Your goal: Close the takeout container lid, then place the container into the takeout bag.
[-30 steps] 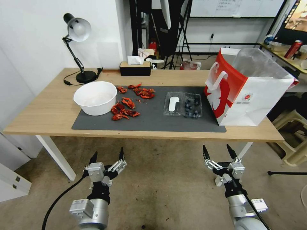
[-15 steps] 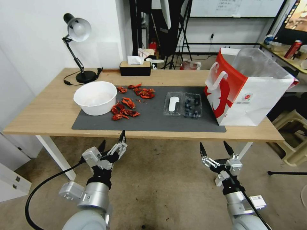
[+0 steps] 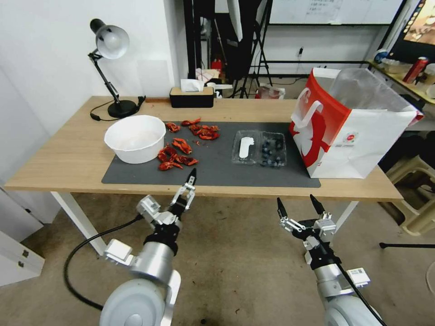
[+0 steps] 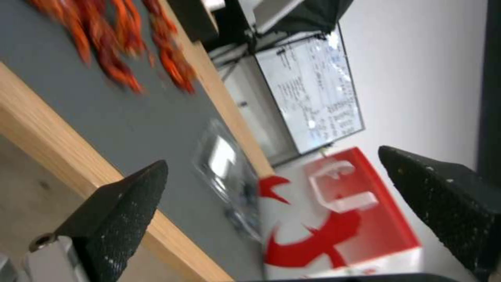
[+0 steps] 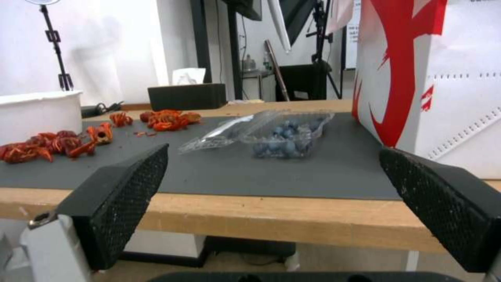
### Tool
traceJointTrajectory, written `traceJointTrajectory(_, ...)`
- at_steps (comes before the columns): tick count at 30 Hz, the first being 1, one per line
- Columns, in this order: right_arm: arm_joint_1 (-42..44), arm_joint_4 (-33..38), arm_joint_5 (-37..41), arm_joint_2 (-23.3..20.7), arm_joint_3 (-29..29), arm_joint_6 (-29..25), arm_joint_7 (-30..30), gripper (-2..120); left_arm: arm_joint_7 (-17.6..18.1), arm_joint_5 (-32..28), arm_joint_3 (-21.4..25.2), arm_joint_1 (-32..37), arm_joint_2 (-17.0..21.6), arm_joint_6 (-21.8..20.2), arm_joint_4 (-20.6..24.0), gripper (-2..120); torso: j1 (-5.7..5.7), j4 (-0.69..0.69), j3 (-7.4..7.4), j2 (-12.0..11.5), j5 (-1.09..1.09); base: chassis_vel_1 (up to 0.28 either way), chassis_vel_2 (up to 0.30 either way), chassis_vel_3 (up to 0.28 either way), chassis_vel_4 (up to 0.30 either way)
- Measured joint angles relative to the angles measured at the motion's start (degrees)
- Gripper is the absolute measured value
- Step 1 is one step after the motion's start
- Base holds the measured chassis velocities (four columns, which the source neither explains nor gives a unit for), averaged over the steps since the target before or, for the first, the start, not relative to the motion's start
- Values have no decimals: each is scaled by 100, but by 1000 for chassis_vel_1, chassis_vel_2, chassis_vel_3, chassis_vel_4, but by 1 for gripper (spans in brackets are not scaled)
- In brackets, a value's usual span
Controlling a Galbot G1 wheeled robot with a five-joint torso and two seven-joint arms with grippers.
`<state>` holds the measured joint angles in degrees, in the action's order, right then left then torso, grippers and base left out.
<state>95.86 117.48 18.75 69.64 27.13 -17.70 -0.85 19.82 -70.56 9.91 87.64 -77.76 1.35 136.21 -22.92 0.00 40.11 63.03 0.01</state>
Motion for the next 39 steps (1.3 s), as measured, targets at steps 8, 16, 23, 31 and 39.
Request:
traceJointTrajectory(8,128,45,-65,74,82,-12,42,100,106,-390,-340,-478,-73,122,-318,100,0,0,0,0,0,0,0,0,0)
traceJointTrajectory(16,207,45,-146,224,95,-52,107,100,289,-575,-492,-930,-227,154,-642,100,0,0,0,0,0,0,0,0,0)
traceJointTrajectory(23,201,43,-202,318,69,-53,117,100,392,-656,-661,-1128,-342,217,-898,100,0,0,0,0,0,0,0,0,0)
traceJointTrajectory(31,211,42,-276,353,64,-51,118,100,474,-776,-715,-1220,-526,278,-1021,100,0,0,0,0,0,0,0,0,0)
traceJointTrajectory(39,202,35,-280,352,64,-42,117,100,555,-833,-764,-1263,-763,297,-1151,100,0,0,0,0,0,0,0,0,0)
